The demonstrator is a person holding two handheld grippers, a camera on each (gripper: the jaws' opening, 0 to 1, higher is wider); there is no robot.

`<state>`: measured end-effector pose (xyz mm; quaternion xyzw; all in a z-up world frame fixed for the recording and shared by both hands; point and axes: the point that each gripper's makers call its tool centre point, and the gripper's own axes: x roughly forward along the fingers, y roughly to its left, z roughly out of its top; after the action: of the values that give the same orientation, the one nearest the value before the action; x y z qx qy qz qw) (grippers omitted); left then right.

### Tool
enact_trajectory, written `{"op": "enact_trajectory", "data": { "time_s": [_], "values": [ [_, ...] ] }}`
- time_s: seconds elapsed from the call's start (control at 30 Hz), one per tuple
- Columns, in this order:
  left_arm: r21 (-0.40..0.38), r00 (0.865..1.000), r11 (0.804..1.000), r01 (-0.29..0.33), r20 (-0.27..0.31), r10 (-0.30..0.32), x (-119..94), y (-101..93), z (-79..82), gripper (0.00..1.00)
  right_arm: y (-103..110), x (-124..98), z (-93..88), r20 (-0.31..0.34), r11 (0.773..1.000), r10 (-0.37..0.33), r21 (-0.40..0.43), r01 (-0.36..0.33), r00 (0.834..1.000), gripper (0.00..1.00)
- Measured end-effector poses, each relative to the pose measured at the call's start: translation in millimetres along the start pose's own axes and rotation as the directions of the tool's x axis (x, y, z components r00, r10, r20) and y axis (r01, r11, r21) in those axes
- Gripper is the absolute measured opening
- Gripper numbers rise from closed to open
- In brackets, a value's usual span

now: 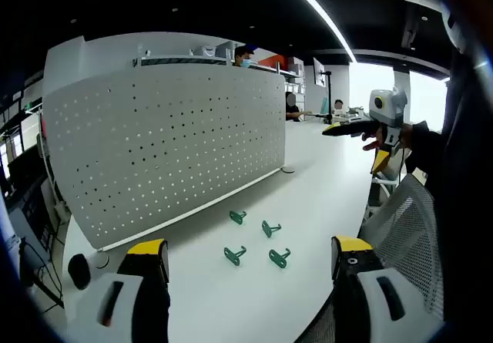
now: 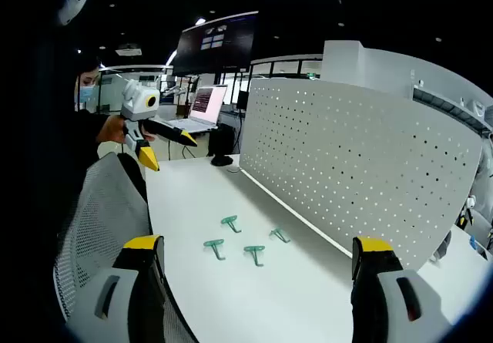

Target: Insert the hook assembly into the mounting plate slot until the hook locks in place.

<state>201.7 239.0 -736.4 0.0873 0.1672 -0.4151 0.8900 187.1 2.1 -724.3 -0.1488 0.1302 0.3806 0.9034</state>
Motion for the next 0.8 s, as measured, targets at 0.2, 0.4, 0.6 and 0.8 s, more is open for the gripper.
{"op": "enact_trajectory", "data": {
  "time_s": [0.2,0.4,0.6,0.8],
  "values": [
    [-0.001,1.0,1.0,-0.006,0.0,0.006,-1.0,0.5,0.0,0.88,1.7,1.4,1.2,-0.003,1.0,0.009,-0.008,-0.009,1.0,0.99],
    [-0.002,1.0,1.0,-0.01,0.002,0.01,-1.9,0.7,0.0,0.88,2.0,1.8,-2.1,-0.01,1.0,0.011,-0.009,-0.011,1.0,0.99],
    [-0.002,1.0,1.0,-0.004,0.0,0.004,-1.9,-0.8,-0.9,0.88,7.0,2.1,-0.8,-0.013,1.0,0.009,-0.009,-0.009,1.0,0.99],
    [0.004,1.0,1.0,0.001,0.003,-0.001,-1.2,-0.9,2.0,0.87,9.3,0.4,1.8,-0.01,1.0,0.0,-0.008,0.0,1.0,0.98]
  ]
}}
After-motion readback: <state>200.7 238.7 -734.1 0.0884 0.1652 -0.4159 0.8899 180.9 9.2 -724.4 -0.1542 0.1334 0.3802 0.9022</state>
